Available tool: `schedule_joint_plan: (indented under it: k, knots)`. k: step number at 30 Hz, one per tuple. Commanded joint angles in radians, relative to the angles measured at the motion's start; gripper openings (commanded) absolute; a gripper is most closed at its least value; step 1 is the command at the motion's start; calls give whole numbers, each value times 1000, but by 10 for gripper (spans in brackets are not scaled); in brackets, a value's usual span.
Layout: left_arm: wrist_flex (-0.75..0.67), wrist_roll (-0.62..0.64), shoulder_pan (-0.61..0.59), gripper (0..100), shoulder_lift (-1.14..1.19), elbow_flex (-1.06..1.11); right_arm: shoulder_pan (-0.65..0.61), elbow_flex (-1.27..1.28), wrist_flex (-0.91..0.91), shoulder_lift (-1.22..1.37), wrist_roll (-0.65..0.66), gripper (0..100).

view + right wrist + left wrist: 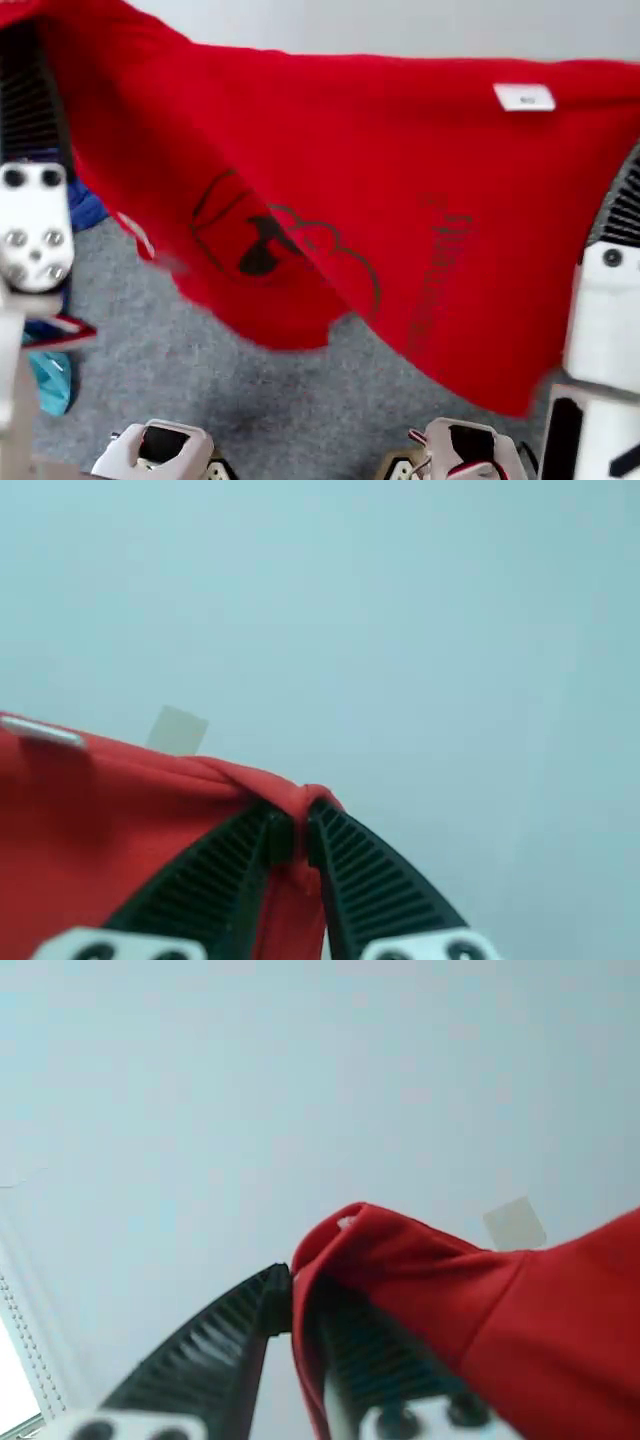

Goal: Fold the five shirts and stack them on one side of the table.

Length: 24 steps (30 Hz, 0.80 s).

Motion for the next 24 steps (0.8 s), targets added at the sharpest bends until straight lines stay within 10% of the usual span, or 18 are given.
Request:
schedule_joint_plan:
  k: [1, 13, 24]
  knots:
    - [57, -6, 8, 24, -32, -31, 15, -31, 70, 21, -9, 9]
    - [84, -6, 8, 24, -91, -19, 15, -141, 197, 35, -9, 9]
    - [80, -11, 2, 23, -77, 318, 8, 282, 139, 47, -11, 10]
